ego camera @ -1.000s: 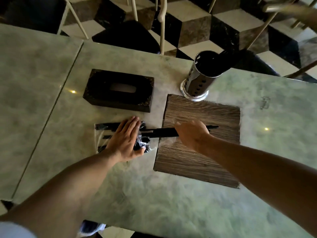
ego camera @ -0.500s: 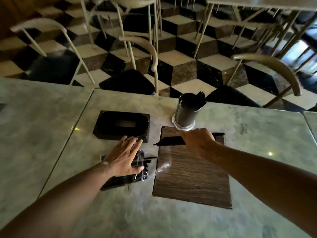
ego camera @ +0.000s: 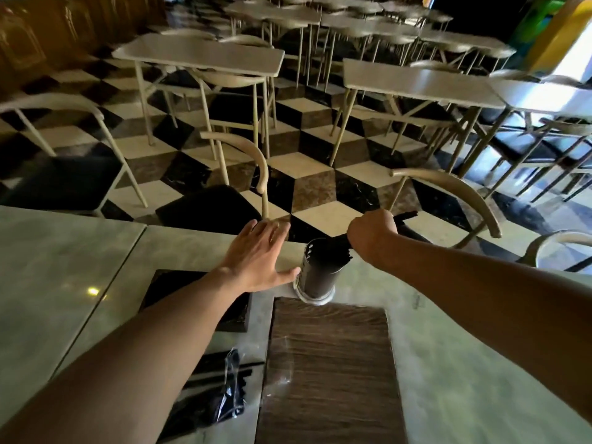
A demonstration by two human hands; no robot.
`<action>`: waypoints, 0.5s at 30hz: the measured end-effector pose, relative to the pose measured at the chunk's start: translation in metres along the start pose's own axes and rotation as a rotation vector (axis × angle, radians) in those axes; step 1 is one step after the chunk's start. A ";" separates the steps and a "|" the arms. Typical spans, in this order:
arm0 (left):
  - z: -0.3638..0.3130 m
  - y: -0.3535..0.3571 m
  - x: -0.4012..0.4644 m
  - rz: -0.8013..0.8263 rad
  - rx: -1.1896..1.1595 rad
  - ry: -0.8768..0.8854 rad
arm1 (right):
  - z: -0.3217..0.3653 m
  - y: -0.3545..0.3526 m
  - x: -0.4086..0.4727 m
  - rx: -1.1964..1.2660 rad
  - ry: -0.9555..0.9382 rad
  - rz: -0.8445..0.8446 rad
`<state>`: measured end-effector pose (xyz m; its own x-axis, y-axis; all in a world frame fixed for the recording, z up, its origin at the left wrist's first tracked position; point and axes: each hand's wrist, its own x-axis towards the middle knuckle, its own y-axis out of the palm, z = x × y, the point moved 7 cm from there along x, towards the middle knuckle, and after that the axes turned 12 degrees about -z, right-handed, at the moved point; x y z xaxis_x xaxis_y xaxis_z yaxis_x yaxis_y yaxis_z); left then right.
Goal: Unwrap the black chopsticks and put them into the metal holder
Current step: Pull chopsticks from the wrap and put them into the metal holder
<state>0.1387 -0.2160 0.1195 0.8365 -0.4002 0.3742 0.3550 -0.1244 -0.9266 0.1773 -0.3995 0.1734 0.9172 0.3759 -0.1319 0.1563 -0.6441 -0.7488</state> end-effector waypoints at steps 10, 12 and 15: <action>0.013 0.056 -0.044 0.143 0.027 0.007 | 0.068 0.022 0.051 -0.173 -0.105 0.216; 0.024 0.063 -0.059 0.168 0.027 -0.018 | 0.081 0.023 0.059 -0.212 -0.111 0.242; 0.038 0.069 -0.077 0.182 0.016 -0.048 | 0.089 0.024 0.067 -0.301 -0.132 0.293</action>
<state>0.1146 -0.1590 0.0277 0.9064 -0.3711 0.2019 0.2018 -0.0396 -0.9786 0.2099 -0.3305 0.0889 0.8870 0.2182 -0.4070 0.0145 -0.8940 -0.4477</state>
